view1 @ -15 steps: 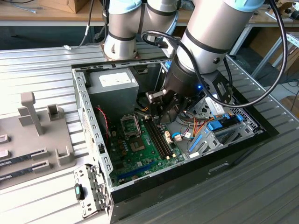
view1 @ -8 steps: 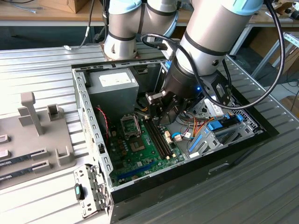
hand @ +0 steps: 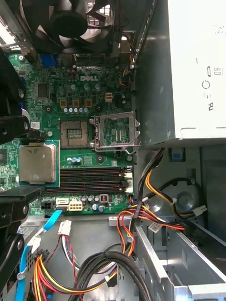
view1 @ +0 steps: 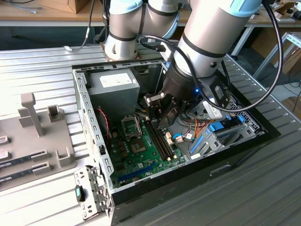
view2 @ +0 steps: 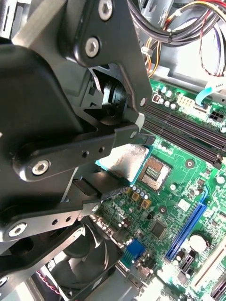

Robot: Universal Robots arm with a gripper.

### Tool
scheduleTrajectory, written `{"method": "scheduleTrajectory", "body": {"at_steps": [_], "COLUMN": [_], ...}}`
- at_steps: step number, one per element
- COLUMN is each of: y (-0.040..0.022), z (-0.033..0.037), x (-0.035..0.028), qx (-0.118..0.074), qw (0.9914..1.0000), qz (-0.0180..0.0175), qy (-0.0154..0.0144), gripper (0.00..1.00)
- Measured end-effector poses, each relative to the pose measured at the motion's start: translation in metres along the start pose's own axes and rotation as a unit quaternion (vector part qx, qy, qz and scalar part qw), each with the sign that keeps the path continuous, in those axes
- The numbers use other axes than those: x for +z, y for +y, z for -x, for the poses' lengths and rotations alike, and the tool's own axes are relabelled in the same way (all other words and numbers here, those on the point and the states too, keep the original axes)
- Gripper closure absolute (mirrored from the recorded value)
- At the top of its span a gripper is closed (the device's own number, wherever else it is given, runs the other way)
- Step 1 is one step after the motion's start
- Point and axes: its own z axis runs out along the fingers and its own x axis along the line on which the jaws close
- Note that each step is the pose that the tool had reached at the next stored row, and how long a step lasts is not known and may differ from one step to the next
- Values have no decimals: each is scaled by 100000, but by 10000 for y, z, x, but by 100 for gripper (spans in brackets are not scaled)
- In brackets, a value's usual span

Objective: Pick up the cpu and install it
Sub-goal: 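Pick up the cpu and move it towards the insertion slot, then place the cpu into insertion slot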

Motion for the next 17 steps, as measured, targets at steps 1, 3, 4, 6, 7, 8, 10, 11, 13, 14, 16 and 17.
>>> {"method": "scheduleTrajectory", "body": {"at_steps": [1, 3, 4, 6, 7, 8, 10, 11, 13, 14, 16, 17], "y": [3, 19, 31, 33, 34, 35, 36, 36, 36, 36, 35, 35], "z": [-5, -6, -6, -6, -6, -6, -6, -6, -6, -6, -6, -5], "x": [6, 17, 19, 20, 19, 19, 19, 19, 22, 27, 35, 42], "qx": [-5, 0, -1, -8, -3, -2, -1, -3, -1, -2, -3, -2], "qw": [100000, 100000, 100000, 100000, 100000, 100000, 100000, 100000, 100000, 100000, 100000, 100000], "qz": [-21, -37, -36, -35, -37, -37, -40, -40, -44, -40, -39, -37], "qy": [4, 2, -1, 0, 2, 1, 1, 2, 4, 1, 1, 1], "gripper": [53, 53, 53, 53, 53, 53, 53, 53, 53, 53, 53, 53]}}
